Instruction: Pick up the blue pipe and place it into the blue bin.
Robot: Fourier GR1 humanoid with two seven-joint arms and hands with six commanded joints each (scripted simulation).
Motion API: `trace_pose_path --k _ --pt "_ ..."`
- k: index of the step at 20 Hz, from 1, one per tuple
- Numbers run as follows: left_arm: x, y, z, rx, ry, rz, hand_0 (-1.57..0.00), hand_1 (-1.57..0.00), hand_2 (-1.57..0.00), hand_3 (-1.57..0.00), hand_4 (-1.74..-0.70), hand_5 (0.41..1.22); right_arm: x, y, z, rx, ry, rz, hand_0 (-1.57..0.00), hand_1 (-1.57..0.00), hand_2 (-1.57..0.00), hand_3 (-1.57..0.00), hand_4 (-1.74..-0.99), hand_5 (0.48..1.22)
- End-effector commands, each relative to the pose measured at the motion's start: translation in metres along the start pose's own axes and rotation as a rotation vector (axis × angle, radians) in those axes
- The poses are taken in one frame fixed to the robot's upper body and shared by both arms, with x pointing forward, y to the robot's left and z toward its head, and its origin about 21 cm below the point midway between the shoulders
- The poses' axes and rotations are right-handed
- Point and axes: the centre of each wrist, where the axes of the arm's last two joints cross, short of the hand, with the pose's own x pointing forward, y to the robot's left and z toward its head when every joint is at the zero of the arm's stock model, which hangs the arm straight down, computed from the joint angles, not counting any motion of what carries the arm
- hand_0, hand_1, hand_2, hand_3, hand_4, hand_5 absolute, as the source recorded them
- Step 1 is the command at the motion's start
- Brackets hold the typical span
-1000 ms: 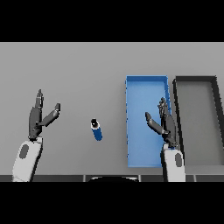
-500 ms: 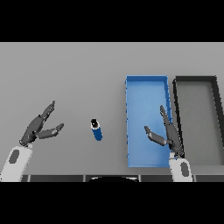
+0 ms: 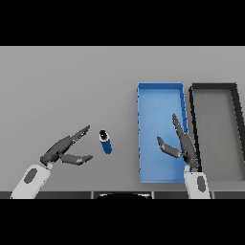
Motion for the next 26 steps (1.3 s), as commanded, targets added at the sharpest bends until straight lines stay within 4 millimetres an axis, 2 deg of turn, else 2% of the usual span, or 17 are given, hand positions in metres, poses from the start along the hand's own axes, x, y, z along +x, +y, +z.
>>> trace_pose_path --k 1,4,8,10,17,20,21,22,23,24,26 --pt "-0.001 -0.004 -0.004 -0.011 -0.007 -0.004 0.0 0.0 0.0 0.0 -1.21 0.494 0.001 0.0 0.001 -0.002 -0.011 0.004 0.0 0.0 0.0 0.0 -1.29 0.646" --pt "-0.008 -0.025 -0.016 -0.027 -0.017 -0.007 0.0 0.0 0.0 0.0 -1.21 0.479 0.003 -0.001 0.0 -0.014 -0.005 0.013 0.0 0.0 0.0 0.0 -1.294 0.653" --pt "-0.011 -0.044 -0.038 -0.013 -0.063 -0.014 0.0 0.0 0.0 0.0 -1.22 0.499 0.002 -0.001 0.002 -0.008 0.008 -0.015 0.0 0.0 0.0 0.0 -1.306 0.651" --pt "-0.008 -0.048 -0.05 -0.002 -0.079 -0.01 0.0 0.0 0.0 0.0 -1.23 0.502 0.0 0.0 0.006 -0.011 0.02 -0.011 0.0 0.0 0.0 0.0 -1.314 0.653" --pt "-0.018 -0.064 -0.083 -0.011 -0.078 -0.024 0.0 0.0 0.0 0.0 -1.16 0.491 0.002 -0.004 0.006 -0.016 0.028 -0.005 0.0 0.0 0.0 0.0 -1.323 0.665" --pt "-0.016 -0.073 -0.093 -0.041 -0.104 0.058 0.0 0.0 -0.02 -0.02 -1.22 0.536 0.0 0.001 0.006 -0.014 0.03 -0.007 0.0 0.0 0.0 0.0 -1.321 0.664" --pt "-0.014 -0.073 -0.094 -0.039 -0.112 0.074 0.0 0.0 -0.08 -0.07 -1.24 0.566 0.001 0.001 0.005 -0.011 0.023 -0.006 0.0 0.0 0.0 0.0 -1.322 0.664" --pt "-0.016 -0.073 -0.094 -0.04 -0.121 0.089 0.0 -0.09 -0.21 -0.2 -1.28 0.607 0.0 -0.004 0.005 -0.018 0.026 0.001 0.0 0.0 0.0 0.0 -1.32 0.664" --pt "-0.016 -0.077 -0.096 -0.044 -0.12 0.118 -0.09 -0.25 -0.39 -0.47 -1.31 0.73 0.001 -0.004 0.006 -0.016 0.016 -0.006 0.0 0.0 0.0 0.0 -1.319 0.663" --pt "-0.019 -0.08 -0.097 -0.04 -0.125 0.148 -0.34 -0.5 -0.63 -0.69 -1.39 0.828 0.002 -0.002 0.006 -0.012 0.009 -0.006 0.0 0.0 0.0 0.0 -1.322 0.666" --pt "-0.017 -0.085 -0.098 -0.046 -0.137 0.17 -0.78 -0.89 -0.97 -0.98 -1.51 0.969 0.001 -0.003 0.007 -0.015 0.008 0.004 0.0 0.0 0.0 0.0 -1.313 0.665"
